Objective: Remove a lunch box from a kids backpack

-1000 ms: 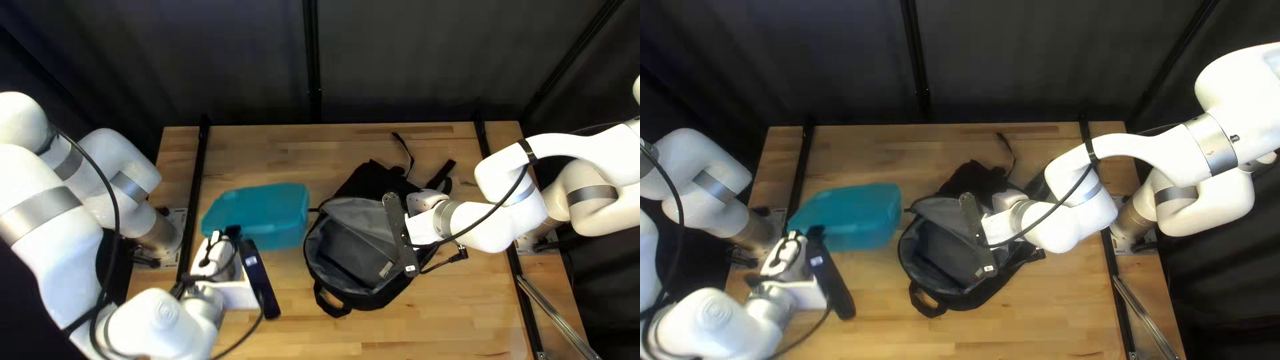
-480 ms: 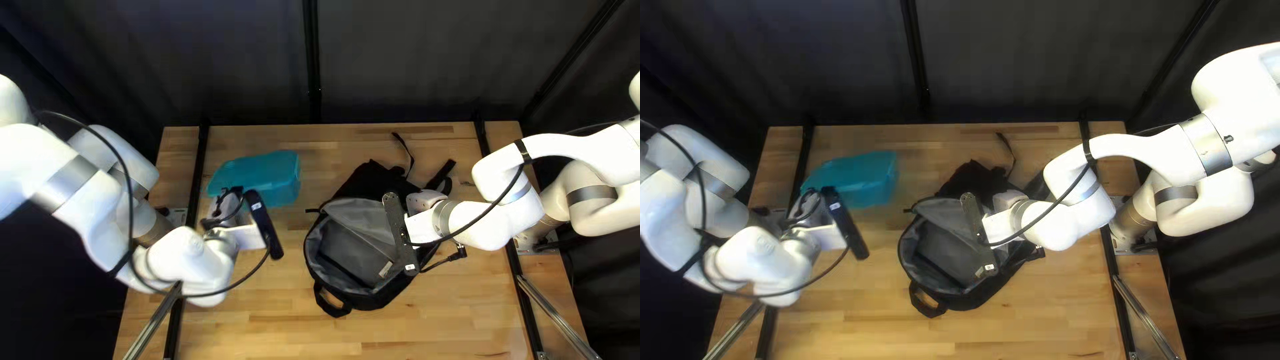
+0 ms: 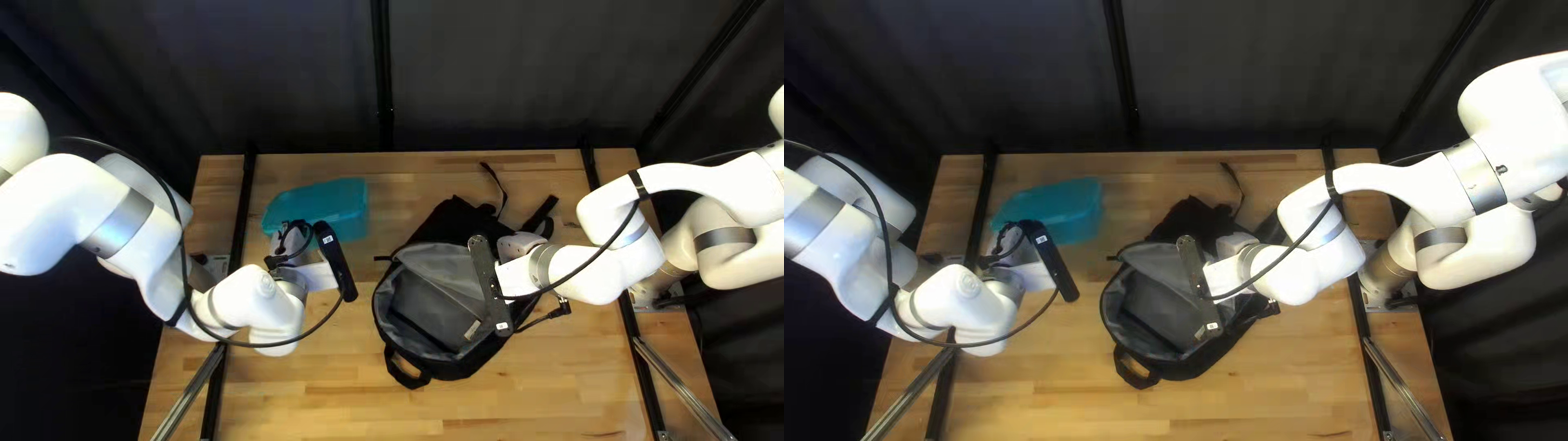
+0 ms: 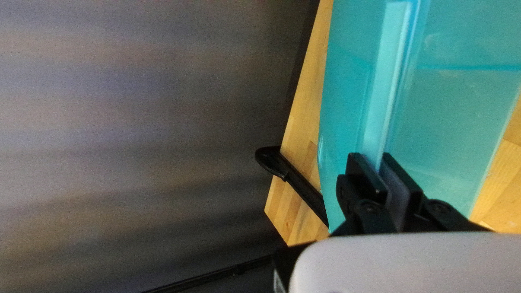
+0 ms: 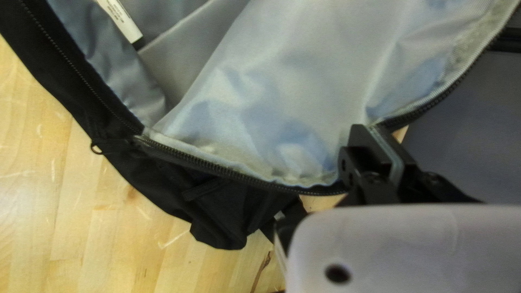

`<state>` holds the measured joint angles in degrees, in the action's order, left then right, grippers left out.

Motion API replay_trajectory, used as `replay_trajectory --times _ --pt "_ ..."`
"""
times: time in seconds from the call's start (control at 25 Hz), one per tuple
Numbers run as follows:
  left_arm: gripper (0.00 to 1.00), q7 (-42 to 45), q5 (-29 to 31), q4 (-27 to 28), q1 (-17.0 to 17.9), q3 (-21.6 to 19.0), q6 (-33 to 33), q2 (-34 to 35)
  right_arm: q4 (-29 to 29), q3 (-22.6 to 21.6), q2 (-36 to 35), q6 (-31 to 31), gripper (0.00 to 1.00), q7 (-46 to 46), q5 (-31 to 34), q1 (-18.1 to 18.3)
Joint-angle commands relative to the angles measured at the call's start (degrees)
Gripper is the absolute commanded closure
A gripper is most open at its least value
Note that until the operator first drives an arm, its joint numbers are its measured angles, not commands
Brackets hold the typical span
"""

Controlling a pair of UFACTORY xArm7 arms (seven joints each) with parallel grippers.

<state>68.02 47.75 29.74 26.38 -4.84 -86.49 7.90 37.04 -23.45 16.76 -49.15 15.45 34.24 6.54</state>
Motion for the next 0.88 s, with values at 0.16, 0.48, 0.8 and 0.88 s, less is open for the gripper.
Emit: replay_trajectory --times 0.16,0.48,0.8,0.88 --pt "1.0 2.73 -4.03 6.64 1.8 -1.81 -1.96 -10.18 -0.46 0.08 -0.18 0.63 1.0 0.07 0.3 0.1" --pt "0.95 5.46 -8.39 11.32 4.15 -4.02 -1.76 -16.71 -0.53 0.06 -0.42 0.93 1.0 0.12 0.45 0.13" --pt "0.83 5.27 -10.38 13.09 4.53 -4.88 1.82 -18.96 -0.48 -0.02 -0.75 1.06 1.0 0.21 0.63 0.15" --pt "0.41 4.41 -11.11 12.89 4.22 -4.86 2.81 -18.67 -0.48 -0.05 -0.8 1.09 1.0 0.25 0.66 0.15"
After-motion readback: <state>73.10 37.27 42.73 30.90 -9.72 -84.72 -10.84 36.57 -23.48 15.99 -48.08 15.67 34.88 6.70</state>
